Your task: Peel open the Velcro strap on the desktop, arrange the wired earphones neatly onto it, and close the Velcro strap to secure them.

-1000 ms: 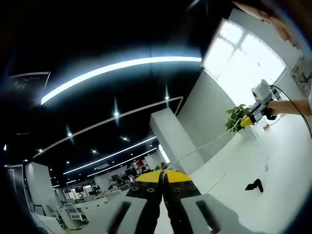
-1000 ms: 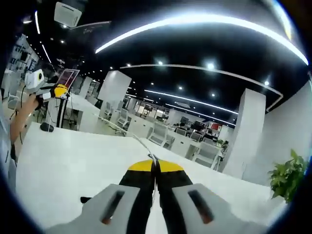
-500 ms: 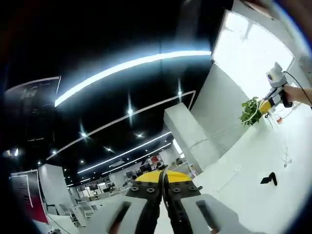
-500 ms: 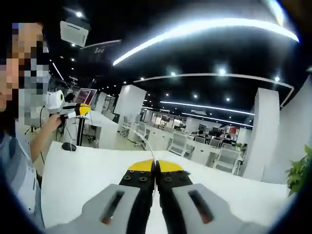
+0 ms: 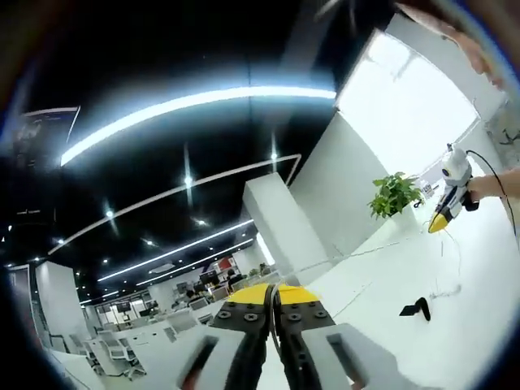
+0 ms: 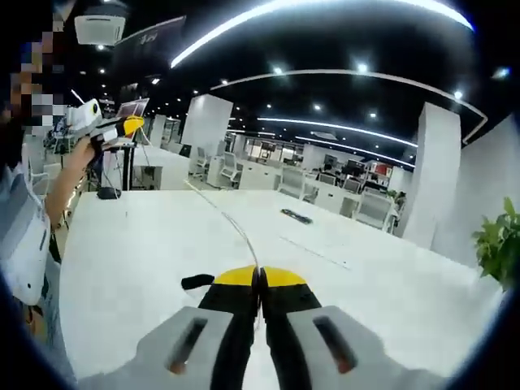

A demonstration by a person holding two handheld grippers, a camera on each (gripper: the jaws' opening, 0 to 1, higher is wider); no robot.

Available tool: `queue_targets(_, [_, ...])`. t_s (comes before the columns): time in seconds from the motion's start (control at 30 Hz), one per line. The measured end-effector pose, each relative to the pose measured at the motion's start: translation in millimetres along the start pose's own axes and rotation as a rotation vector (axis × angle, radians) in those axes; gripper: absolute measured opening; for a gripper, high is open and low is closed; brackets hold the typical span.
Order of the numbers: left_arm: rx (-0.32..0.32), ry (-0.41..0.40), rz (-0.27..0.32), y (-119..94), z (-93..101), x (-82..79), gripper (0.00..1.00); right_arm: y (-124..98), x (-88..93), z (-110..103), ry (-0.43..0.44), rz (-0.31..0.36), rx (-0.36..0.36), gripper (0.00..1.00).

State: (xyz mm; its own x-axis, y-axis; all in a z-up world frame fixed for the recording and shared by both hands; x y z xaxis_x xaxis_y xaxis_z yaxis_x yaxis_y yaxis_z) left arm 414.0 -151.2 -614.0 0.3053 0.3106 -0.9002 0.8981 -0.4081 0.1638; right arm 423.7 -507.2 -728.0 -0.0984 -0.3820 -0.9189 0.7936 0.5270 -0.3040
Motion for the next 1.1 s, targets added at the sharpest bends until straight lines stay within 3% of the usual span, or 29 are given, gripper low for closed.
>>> queue_targets(0.1, [0.029,0.005,0.001,4.6,11.5,-1.9,0.05,-4.7,9.2,-11.4,0.005,-0.019,-0.039,0.03])
queue_targets(0.17, [0.058,-0.006,0.005,8.2,20.1,-3.3,0.05,-5.3,6.6,-27.9,0.009,-0.006,-0.103,0.03])
queue_targets(0.23, [0.076,-0.013,0.008,10.7,26.5,-4.0,0.05,-4.2,1.4,-37.7,0.004,0.009,-0.121,0.03])
queue_targets(0.37, [0.098,-0.014,0.011,14.3,35.1,-5.5,0.05,-2.6,-27.9,-43.9,-0.068,0.085,-0.099,0.03])
queue_targets(0.47, [0.115,-0.021,0.018,15.3,40.5,-7.1,0.05,-2.8,-52.7,-44.8,-0.062,0.147,-0.092,0.03])
queue_targets(0.67, [0.141,-0.04,0.019,13.0,47.7,-4.6,0.05,9.9,-59.3,-54.8,-0.1,0.157,-0.084,0.03])
queue_targets(0.73, [0.144,-0.035,0.014,13.7,48.1,-3.8,0.05,8.8,-72.0,-47.6,-0.109,0.186,-0.039,0.03])
queue_targets(0.83, [0.145,-0.035,0.02,13.4,46.9,-5.6,0.05,-3.1,-100.2,-48.4,-0.103,0.278,-0.064,0.03])
queue_targets(0.97, [0.123,-0.023,0.026,10.4,41.5,-6.4,0.05,-5.0,-109.5,-59.8,-0.118,0.286,-0.083,0.03])
queue_targets(1.03, [0.084,0.004,0.008,11.2,34.5,-0.2,0.05,-1.2,-106.2,-56.3,-0.172,0.254,-0.033,0.03])
queue_targets(1.1, [0.065,0.0,-0.005,11.8,28.2,5.0,0.05,4.7,-98.0,-55.3,-0.164,0.225,-0.041,0.03])
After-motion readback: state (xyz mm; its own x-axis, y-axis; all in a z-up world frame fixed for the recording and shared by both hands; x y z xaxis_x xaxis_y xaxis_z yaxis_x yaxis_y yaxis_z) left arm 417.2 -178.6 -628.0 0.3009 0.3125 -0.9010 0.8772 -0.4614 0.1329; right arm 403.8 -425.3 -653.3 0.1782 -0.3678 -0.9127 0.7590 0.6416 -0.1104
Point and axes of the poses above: the point that each gripper's makers call its tool centre point, and the gripper's own axes: y roughly forward along the fingers, z roughly to its right, x roughly out of its underside, the point moved 1 cm from there along -y, roughly backward along the fingers, and after that the axes turned 6 degrees about -z, right-handed, at the moved point
